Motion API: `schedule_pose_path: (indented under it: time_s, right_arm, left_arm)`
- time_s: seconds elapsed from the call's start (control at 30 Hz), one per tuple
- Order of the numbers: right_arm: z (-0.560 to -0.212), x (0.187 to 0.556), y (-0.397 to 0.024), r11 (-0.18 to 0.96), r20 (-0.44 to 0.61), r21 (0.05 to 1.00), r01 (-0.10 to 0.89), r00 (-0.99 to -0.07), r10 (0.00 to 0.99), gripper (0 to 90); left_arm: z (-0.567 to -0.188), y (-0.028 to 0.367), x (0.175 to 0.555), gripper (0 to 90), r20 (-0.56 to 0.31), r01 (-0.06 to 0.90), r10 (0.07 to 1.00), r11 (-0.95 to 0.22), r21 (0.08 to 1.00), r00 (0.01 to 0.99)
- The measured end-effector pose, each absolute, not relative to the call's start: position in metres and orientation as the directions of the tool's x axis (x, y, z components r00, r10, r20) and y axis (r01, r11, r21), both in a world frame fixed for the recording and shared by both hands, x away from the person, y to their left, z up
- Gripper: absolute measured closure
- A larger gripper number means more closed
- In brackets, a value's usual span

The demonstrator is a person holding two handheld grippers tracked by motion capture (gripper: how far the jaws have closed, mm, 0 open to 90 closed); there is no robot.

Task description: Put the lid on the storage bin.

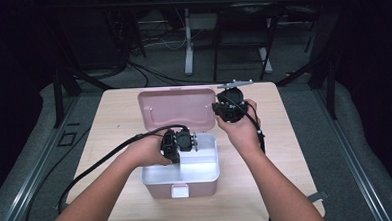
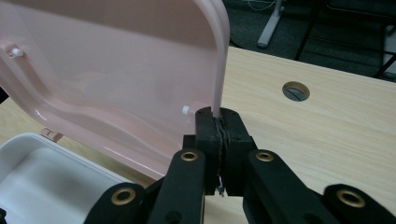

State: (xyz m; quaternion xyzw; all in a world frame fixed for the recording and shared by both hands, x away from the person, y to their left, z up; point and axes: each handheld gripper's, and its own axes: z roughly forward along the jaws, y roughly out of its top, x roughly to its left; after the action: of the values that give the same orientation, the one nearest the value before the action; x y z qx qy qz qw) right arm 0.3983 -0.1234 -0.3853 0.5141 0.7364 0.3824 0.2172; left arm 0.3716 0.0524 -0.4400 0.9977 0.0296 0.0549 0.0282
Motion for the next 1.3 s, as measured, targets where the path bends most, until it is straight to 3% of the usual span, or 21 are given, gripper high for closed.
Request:
schedule_pose_path:
  time_s: [0.3, 0.63, 1.3]
  right_arm:
    - [-0.385, 0.398, -0.123, 0.178, 0.078, 0.784, 0.594, -0.379, 0.922, 87.9]
    - [-0.385, 0.398, -0.123, 0.172, 0.081, 0.788, 0.591, -0.376, 0.923, 87.9]
    - [-0.385, 0.397, -0.123, 0.174, 0.079, 0.785, 0.595, -0.374, 0.924, 88.0]
  left_arm:
    - [-0.440, 0.058, 0.371, 80.0, 0.120, 0.117, 0.125, -0.991, 0.066, 0.985]
    - [-0.425, 0.098, 0.374, 74.1, 0.040, 0.292, 0.311, -0.926, 0.241, 0.950]
    - [-0.405, 0.179, 0.368, 79.3, 0.003, 0.472, 0.588, -0.652, 0.593, 0.809]
